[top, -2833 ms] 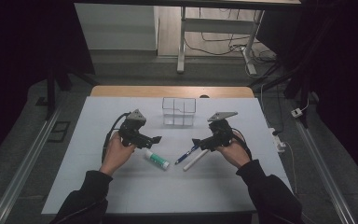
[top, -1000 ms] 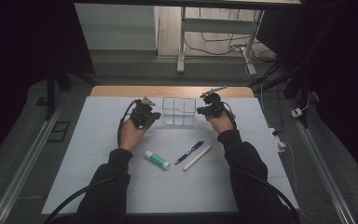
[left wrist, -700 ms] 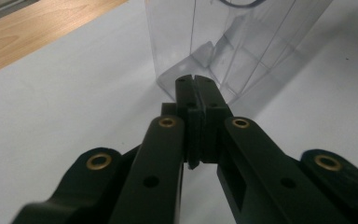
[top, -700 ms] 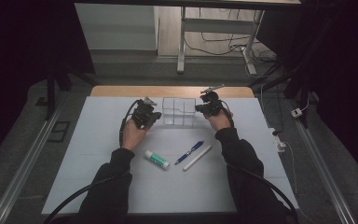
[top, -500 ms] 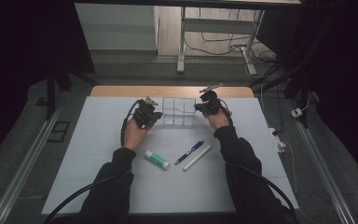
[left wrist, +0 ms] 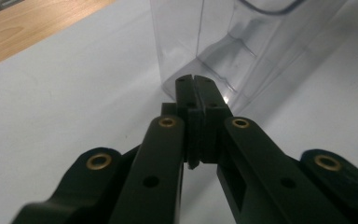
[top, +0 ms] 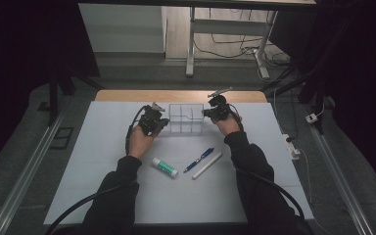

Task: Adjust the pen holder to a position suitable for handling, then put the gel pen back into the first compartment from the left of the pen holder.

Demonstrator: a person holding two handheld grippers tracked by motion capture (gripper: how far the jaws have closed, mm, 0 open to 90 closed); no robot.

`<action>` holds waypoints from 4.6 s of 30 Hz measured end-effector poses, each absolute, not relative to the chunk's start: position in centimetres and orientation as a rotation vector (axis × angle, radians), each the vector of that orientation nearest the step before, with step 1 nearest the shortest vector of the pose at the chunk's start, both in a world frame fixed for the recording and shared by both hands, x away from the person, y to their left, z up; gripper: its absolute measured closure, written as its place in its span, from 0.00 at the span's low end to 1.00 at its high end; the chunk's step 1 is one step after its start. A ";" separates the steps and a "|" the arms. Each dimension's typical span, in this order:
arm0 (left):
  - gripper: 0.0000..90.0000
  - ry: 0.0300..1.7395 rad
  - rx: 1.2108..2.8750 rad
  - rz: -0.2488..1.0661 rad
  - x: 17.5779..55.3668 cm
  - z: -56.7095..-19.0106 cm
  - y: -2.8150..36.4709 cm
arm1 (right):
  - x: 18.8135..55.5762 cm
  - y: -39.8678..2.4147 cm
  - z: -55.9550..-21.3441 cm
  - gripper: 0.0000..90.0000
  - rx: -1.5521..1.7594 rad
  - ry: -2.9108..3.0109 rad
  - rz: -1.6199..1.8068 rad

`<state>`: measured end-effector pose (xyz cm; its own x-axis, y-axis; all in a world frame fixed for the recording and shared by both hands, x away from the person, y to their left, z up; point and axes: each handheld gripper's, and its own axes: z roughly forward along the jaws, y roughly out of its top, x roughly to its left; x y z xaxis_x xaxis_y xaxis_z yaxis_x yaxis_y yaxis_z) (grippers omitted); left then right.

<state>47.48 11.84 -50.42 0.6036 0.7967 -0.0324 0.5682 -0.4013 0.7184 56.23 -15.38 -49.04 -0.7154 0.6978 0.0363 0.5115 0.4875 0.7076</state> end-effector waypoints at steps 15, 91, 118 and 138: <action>0.98 1.066 2.136 0.388 46.0 -50.2 13.0 | 54.1 -14.8 -48.9 0.99 0.979 2.545 1.041; 0.37 1.004 2.137 0.317 35.3 -47.0 16.0 | 44.2 -16.8 -45.3 0.46 0.853 2.554 1.130; 0.04 0.877 2.114 0.234 33.5 -46.7 14.8 | 35.3 -21.4 -44.4 0.01 0.894 2.577 1.174; 0.00 0.806 2.182 0.218 34.7 -45.7 11.0 | 28.1 -25.7 -44.6 0.00 0.921 2.486 1.174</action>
